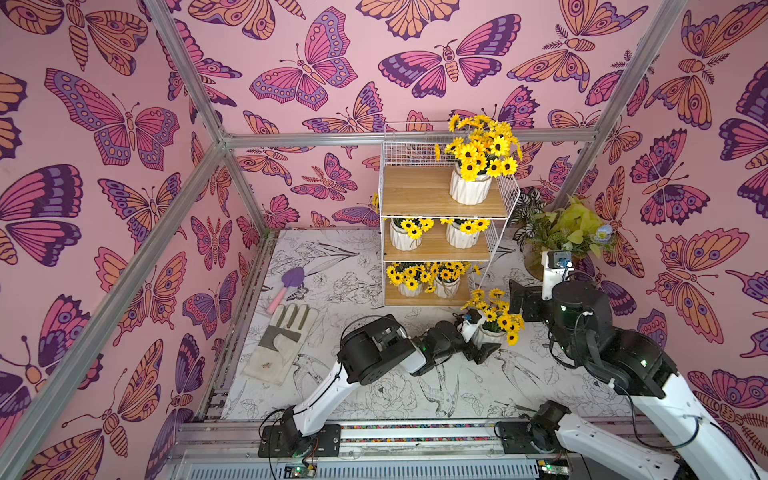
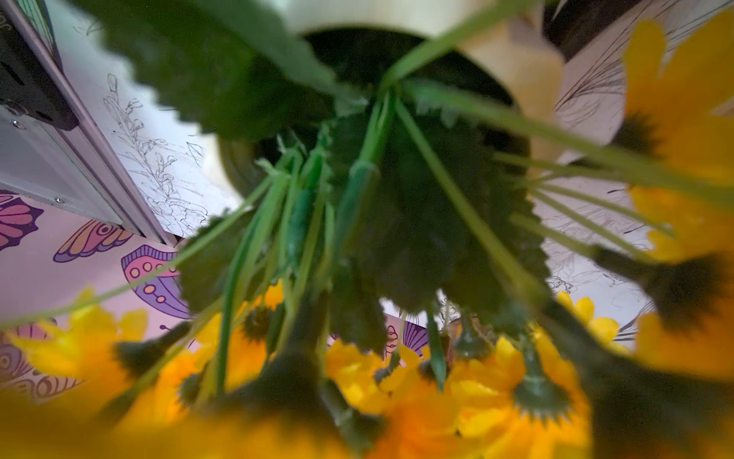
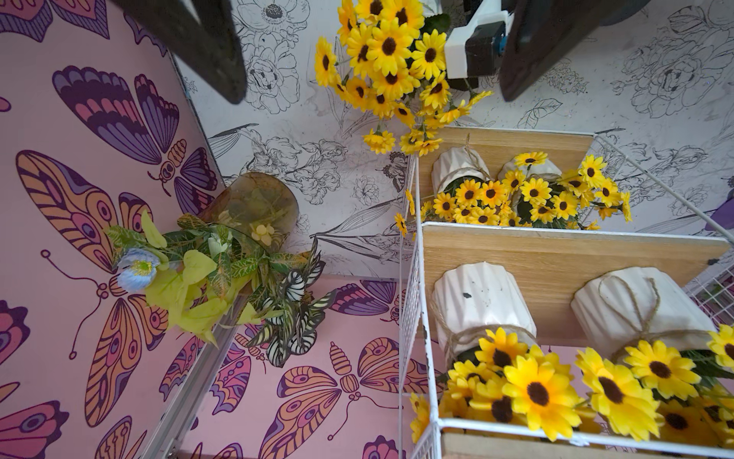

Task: Take the sunflower pots off the shelves
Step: Place the sunflower pot at the center of the board.

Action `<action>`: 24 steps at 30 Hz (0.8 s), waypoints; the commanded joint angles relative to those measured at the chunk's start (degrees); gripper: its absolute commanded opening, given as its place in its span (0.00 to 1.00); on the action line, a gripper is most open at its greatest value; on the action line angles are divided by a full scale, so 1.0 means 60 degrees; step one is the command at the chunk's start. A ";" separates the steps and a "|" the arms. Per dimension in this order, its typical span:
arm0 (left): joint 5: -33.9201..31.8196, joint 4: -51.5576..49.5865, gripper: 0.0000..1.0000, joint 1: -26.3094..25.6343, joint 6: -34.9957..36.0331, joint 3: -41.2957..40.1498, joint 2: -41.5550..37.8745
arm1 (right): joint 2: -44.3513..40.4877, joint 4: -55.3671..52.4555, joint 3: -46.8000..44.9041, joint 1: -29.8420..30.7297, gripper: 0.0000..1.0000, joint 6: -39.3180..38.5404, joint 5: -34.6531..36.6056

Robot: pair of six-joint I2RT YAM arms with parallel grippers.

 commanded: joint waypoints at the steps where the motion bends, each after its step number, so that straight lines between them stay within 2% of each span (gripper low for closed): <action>1: 0.0453 -0.0008 0.66 -0.0026 0.0068 0.0747 0.0332 | -0.0023 -0.0110 0.0237 0.0075 0.99 0.0174 0.0247; 6: 0.0506 -0.0587 0.67 -0.0002 -0.0051 0.1757 0.0992 | -0.0046 -0.0184 0.0252 0.0069 0.99 0.0180 0.0311; 11: 0.0617 -0.1898 0.69 0.0059 0.0120 0.3224 0.1624 | -0.0082 -0.0158 0.0217 0.0069 0.99 0.0191 0.0363; 17: 0.0359 -0.2654 0.69 0.0320 -0.0074 0.4677 0.2493 | 0.0025 -0.0057 0.0114 0.0069 0.99 0.0161 0.0345; 24: 0.0229 -0.4676 0.70 0.0456 0.0798 0.6577 0.3307 | -0.0003 0.0019 0.0044 0.0077 0.99 0.0145 0.0400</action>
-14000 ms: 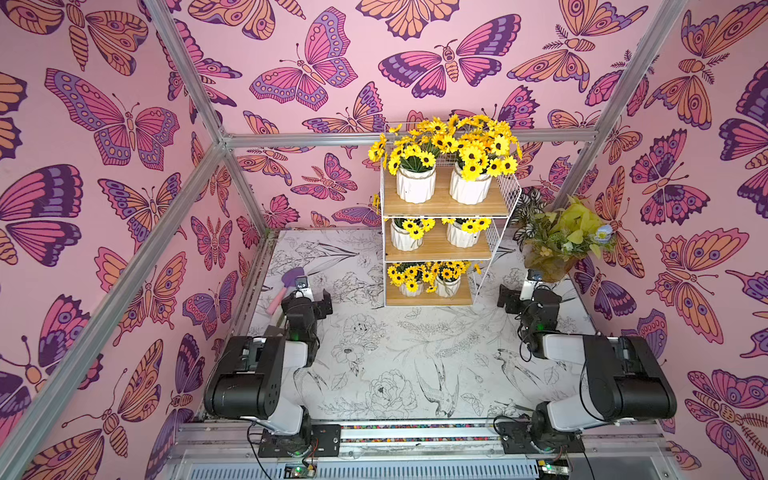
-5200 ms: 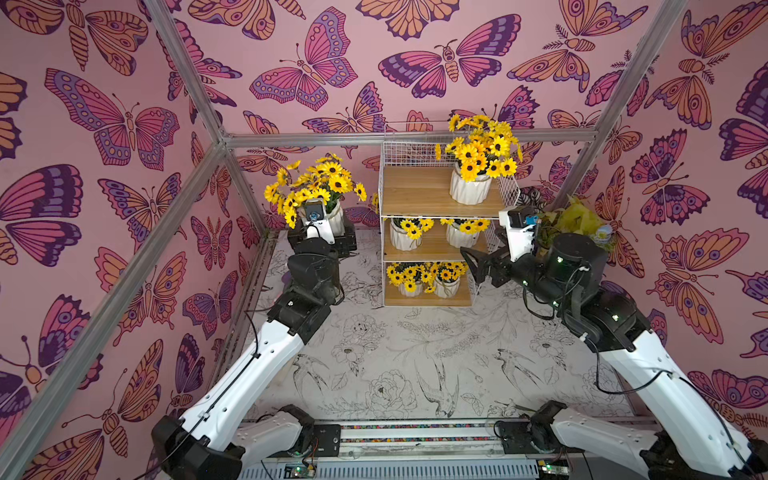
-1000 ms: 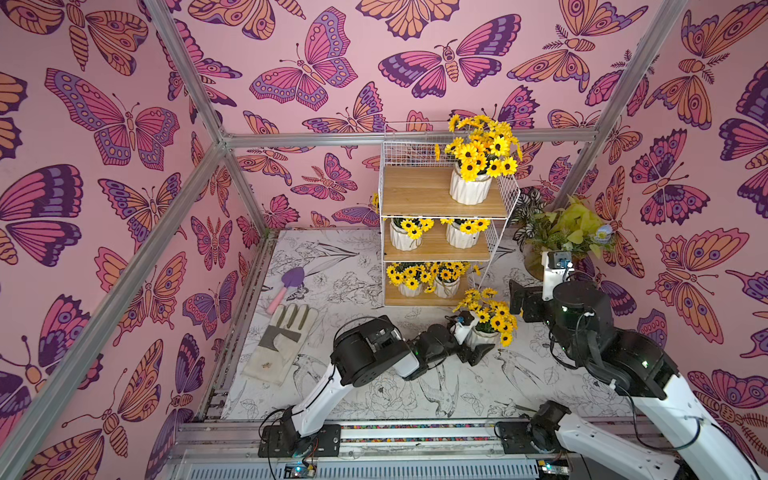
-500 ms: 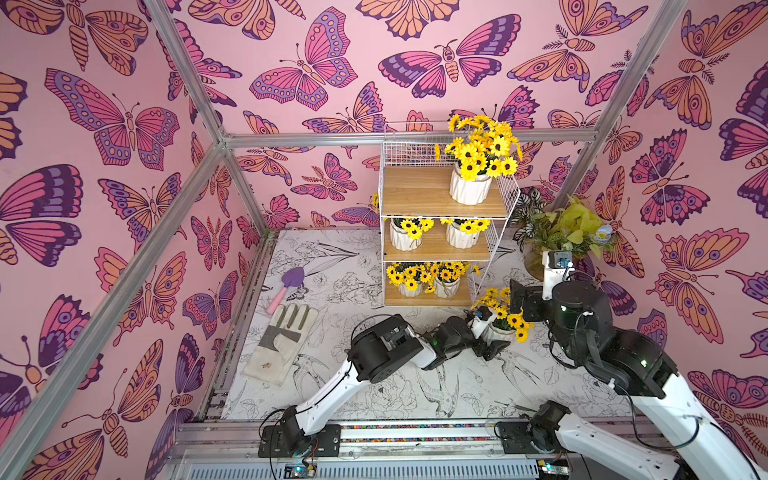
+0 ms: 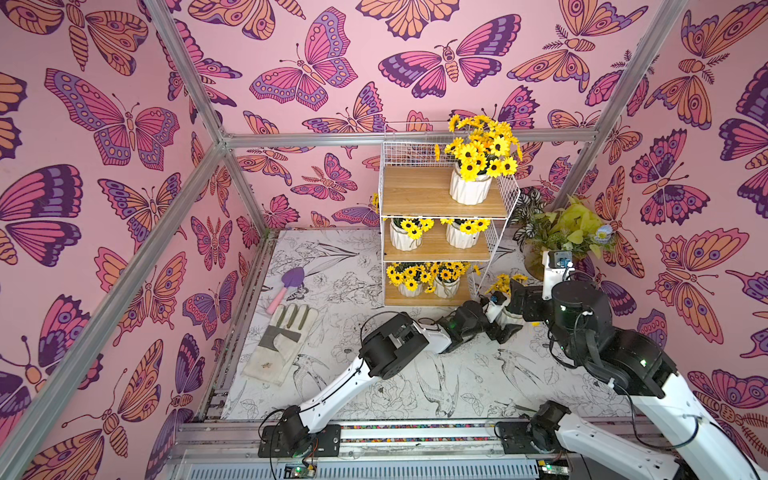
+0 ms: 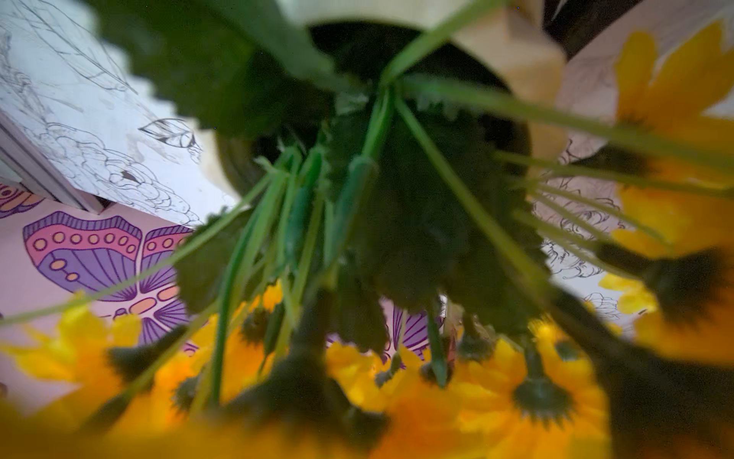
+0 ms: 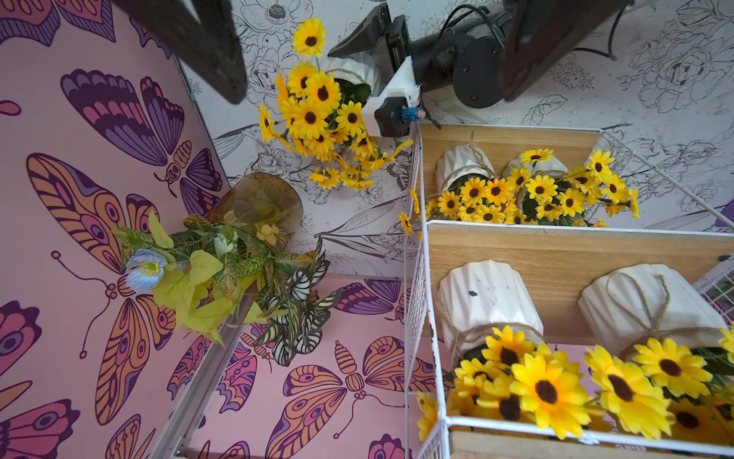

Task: Take the sunflower pots off the shelves
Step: Place the sunflower pot at the center of the board.

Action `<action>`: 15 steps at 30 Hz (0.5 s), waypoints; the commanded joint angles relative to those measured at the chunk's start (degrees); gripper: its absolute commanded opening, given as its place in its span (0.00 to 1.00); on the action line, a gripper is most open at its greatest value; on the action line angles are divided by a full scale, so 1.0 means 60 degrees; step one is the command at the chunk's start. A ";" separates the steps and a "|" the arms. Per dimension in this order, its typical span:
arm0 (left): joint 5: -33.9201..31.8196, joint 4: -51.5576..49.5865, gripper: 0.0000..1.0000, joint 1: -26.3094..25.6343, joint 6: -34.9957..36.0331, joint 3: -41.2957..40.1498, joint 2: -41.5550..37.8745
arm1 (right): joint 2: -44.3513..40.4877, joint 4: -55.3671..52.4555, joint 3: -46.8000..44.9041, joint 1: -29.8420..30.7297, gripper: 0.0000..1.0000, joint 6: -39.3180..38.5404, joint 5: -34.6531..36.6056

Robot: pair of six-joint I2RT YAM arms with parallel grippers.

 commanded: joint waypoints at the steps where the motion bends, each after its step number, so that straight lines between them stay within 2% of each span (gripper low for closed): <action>1: -0.0250 -0.1698 0.71 0.0161 0.0608 0.0771 0.0589 | -0.0049 0.0010 0.0032 0.0071 0.99 0.0111 0.0248; 8: -0.0506 -0.2101 0.76 0.0319 0.0454 0.1695 0.1369 | -0.0184 -0.0056 -0.0100 0.0069 0.99 0.0253 0.0335; 10: -0.0701 -0.2768 0.76 0.0289 0.0424 0.2092 0.1405 | -0.0214 -0.0056 -0.0149 0.0071 0.99 0.0313 0.0346; 15: -0.1131 -0.3013 0.82 0.0261 0.0135 0.2365 0.1588 | -0.0236 -0.0113 -0.0157 0.0071 0.99 0.0396 0.0335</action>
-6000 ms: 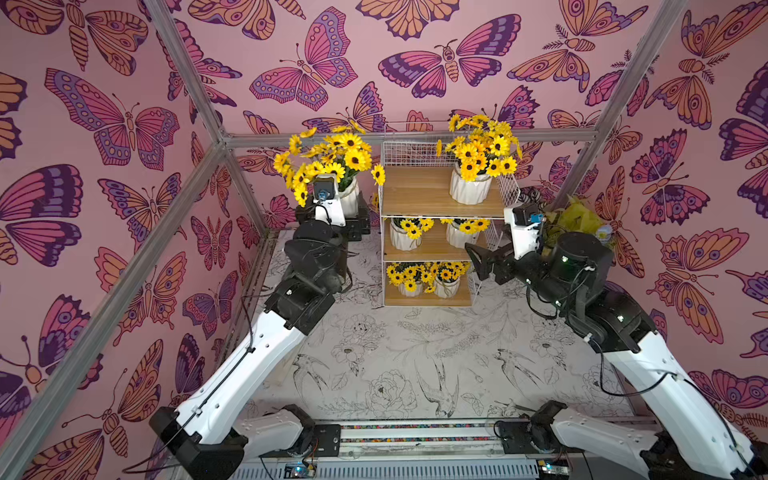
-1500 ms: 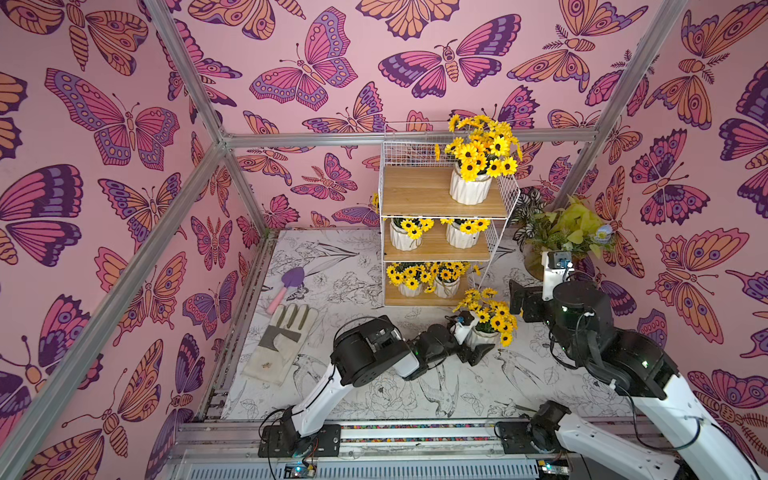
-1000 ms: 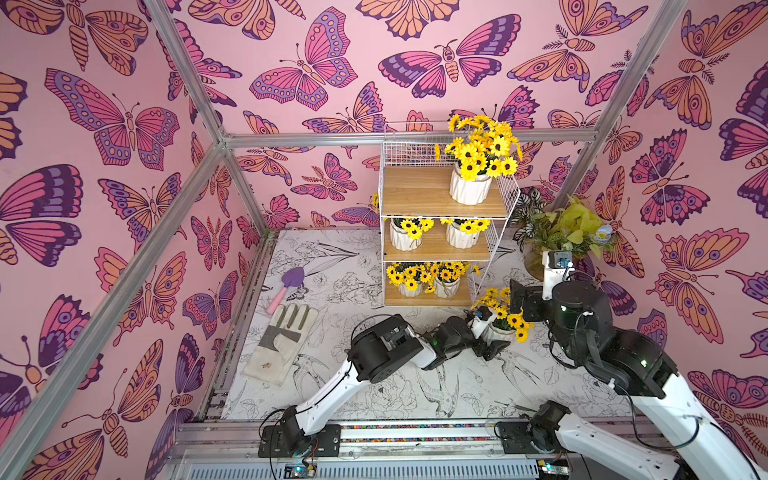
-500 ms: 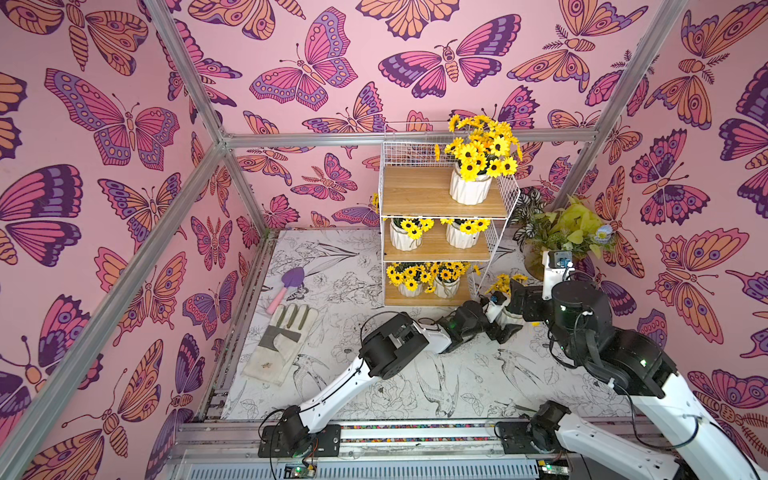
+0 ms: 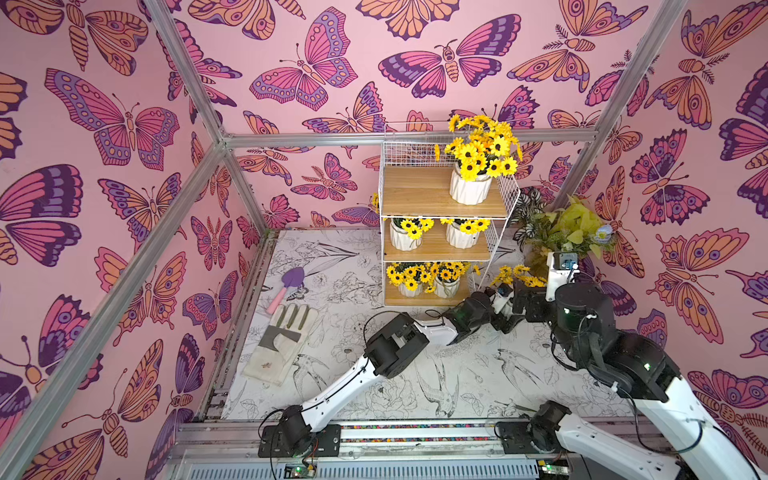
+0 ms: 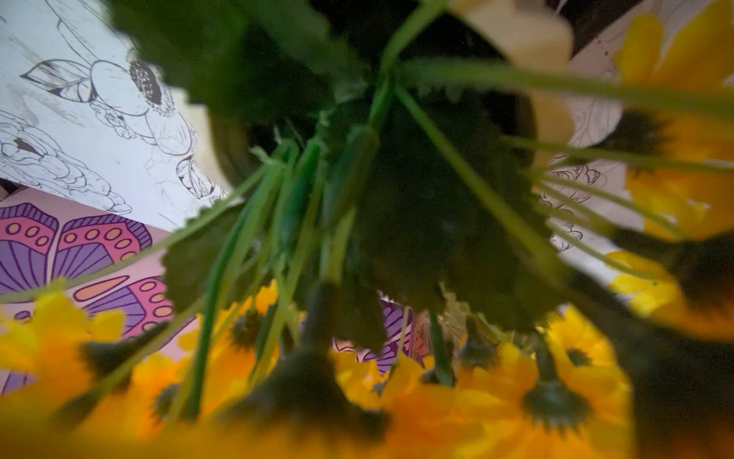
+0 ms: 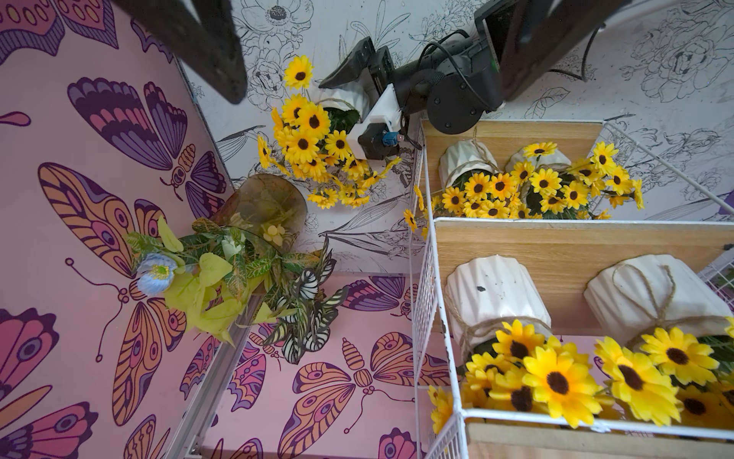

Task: Take the sunflower pots off the shelves
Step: Place the sunflower pot at the center of the board.

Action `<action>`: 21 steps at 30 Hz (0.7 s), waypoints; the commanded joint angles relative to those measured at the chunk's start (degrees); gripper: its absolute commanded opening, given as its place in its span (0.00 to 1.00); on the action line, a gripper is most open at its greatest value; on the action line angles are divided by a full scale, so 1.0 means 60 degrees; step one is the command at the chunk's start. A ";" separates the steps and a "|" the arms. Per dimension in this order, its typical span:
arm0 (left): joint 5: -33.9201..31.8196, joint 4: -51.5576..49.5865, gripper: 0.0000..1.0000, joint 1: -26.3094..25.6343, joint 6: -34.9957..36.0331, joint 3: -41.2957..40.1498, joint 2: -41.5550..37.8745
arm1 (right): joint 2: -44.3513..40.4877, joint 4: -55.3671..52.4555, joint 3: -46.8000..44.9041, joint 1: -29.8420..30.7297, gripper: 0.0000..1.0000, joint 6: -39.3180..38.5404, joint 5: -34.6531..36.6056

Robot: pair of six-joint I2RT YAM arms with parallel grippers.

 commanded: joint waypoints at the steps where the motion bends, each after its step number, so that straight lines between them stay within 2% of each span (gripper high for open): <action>1: -0.0747 -0.1493 0.83 0.0110 -0.0241 0.0078 0.0601 | -0.0068 -0.0129 -0.0073 0.0079 0.99 0.0234 0.0153; 4: -0.1045 -0.1681 0.93 0.0061 -0.0185 0.0093 0.0570 | -0.0095 -0.0136 -0.0065 0.0074 0.99 0.0312 0.0123; 5: -0.1097 -0.1767 0.99 0.0049 -0.0129 0.0099 0.0548 | -0.0083 -0.0129 -0.0076 0.0069 0.99 0.0324 0.0102; 13: -0.1133 -0.1448 1.00 0.0043 0.0008 -0.0835 0.0177 | -0.0054 0.0033 -0.0227 0.0069 0.99 0.0284 -0.0004; 17: -0.1079 -0.0067 1.00 0.0041 -0.0044 -0.2034 -0.0269 | -0.0025 0.0251 -0.0345 0.0070 0.99 0.0137 -0.0026; 21: -0.0823 0.0397 1.00 0.0043 0.0040 -0.2639 -0.0609 | -0.0061 0.0498 -0.0422 0.0077 0.99 -0.0068 -0.0027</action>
